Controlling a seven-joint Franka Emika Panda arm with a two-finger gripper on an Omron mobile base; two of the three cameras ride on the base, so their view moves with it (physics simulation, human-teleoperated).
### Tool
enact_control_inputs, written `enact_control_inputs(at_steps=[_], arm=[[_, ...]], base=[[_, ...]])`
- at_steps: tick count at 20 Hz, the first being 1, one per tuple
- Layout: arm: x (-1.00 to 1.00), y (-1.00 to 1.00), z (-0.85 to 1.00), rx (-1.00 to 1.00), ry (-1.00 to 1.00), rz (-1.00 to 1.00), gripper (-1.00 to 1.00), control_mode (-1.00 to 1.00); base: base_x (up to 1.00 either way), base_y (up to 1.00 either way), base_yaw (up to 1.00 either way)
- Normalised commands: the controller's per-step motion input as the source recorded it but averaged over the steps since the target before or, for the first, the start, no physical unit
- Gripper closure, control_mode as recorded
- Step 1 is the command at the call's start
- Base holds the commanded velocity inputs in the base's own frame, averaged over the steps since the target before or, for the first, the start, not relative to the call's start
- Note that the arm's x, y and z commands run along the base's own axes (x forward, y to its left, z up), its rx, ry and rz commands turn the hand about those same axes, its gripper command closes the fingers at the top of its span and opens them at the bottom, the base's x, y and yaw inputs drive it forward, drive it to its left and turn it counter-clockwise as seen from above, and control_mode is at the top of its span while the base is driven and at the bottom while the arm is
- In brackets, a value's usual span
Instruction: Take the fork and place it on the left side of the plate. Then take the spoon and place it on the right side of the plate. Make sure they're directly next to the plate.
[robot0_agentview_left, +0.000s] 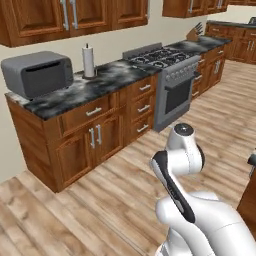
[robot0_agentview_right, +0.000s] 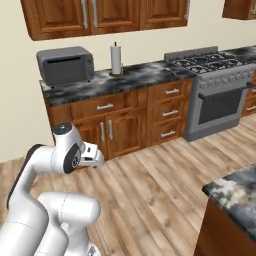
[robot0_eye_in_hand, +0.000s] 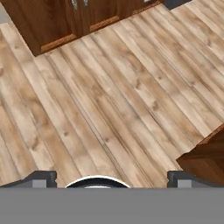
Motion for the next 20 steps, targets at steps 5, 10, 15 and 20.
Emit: enact_control_inputs(at_steps=[5,10,15,20], arm=[[0.00,0.00,0.00,0.00,0.00,0.00,-1.00,1.00],[0.00,0.00,0.00,0.00,0.00,0.00,-1.00,1.00],[0.00,0.00,0.00,0.00,0.00,0.00,-1.00,1.00],[0.00,0.00,0.00,0.00,0.00,0.00,-1.00,1.00]], base=[[1.00,0.01,-0.35],[1.00,0.00,-0.40],[1.00,0.00,-0.38],[1.00,0.03,-0.35]])
